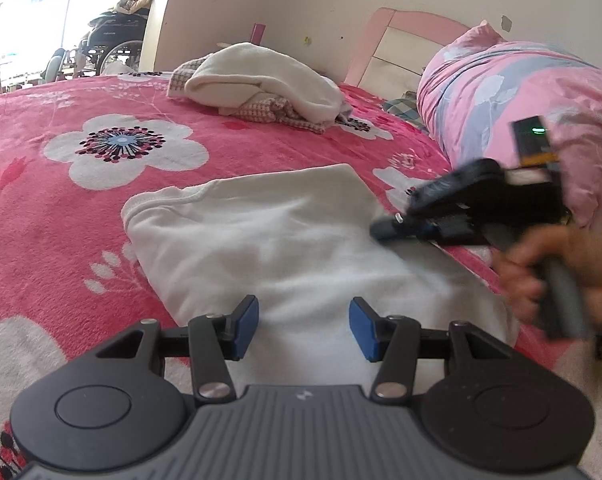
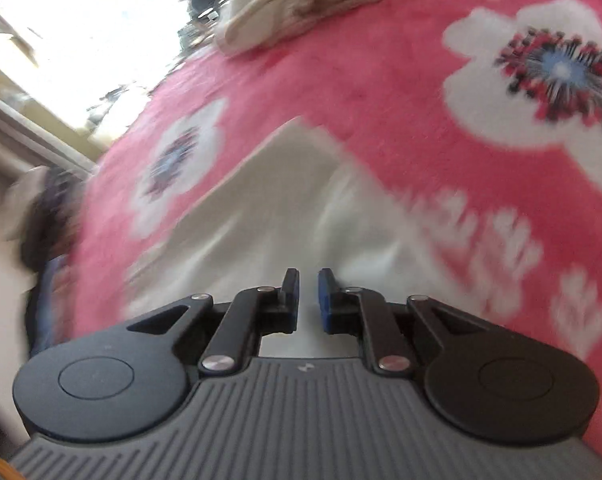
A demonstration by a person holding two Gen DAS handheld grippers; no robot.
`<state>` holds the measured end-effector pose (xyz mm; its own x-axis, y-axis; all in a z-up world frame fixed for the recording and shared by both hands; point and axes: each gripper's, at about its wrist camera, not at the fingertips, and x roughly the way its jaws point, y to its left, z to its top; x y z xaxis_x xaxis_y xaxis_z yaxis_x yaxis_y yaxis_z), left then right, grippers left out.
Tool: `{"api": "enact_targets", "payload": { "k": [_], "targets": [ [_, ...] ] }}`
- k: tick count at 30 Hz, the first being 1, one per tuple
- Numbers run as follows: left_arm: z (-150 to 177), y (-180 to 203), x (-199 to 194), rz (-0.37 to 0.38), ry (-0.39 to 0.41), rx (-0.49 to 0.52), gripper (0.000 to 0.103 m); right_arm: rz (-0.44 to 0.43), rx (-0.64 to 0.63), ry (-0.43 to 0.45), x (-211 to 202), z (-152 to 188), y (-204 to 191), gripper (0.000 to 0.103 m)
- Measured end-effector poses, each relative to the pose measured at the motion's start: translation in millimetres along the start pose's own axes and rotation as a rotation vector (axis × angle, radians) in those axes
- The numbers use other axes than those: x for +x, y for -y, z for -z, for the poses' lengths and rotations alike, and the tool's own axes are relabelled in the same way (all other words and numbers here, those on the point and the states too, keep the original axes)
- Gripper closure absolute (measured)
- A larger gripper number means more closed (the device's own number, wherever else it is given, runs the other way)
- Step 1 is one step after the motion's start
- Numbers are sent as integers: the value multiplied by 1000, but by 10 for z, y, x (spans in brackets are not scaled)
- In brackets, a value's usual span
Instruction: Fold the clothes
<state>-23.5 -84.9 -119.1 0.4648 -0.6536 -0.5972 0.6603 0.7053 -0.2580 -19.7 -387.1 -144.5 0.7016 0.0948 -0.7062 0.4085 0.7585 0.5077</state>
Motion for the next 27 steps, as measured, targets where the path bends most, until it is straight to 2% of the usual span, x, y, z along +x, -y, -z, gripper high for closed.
{"api": "enact_targets", "payload": {
  "k": [1,2,3,5,7,9,12,15,18,20,24,27],
  "targets": [
    [4,4,-6,-3,0,3,51,23,16,52,37,-92,48,102],
    [8,6,-11,-5,0,5,51,47,28,94,26,-173,48,95],
    [13,4,-13,-5,1,5,51,62,29,123,11,-245,16,94],
    [18,-1,-9,-4,2,1,51,16,11,150,-29,-336,-85,94],
    [20,-2,8,-4,2,-7,51,-44,-37,131,-75,-333,-236,94],
    [22,-1,23,-3,2,-15,51,-82,-75,61,-32,-285,-343,94],
    [32,5,25,-3,2,-4,51,-59,-88,-24,247,-302,-359,96],
    [47,0,10,-2,3,-5,51,-69,-56,8,471,-444,-337,101],
    [53,-4,8,0,6,-9,51,-3,-50,32,597,-580,-415,99],
    [58,-17,6,5,10,-18,51,2,-44,48,548,-590,-478,95],
    [74,-52,-5,21,19,-33,51,-66,-178,124,159,-378,-710,94],
    [80,-64,-16,30,20,-40,51,-152,-330,47,4,-141,-984,93]
  ]
}}
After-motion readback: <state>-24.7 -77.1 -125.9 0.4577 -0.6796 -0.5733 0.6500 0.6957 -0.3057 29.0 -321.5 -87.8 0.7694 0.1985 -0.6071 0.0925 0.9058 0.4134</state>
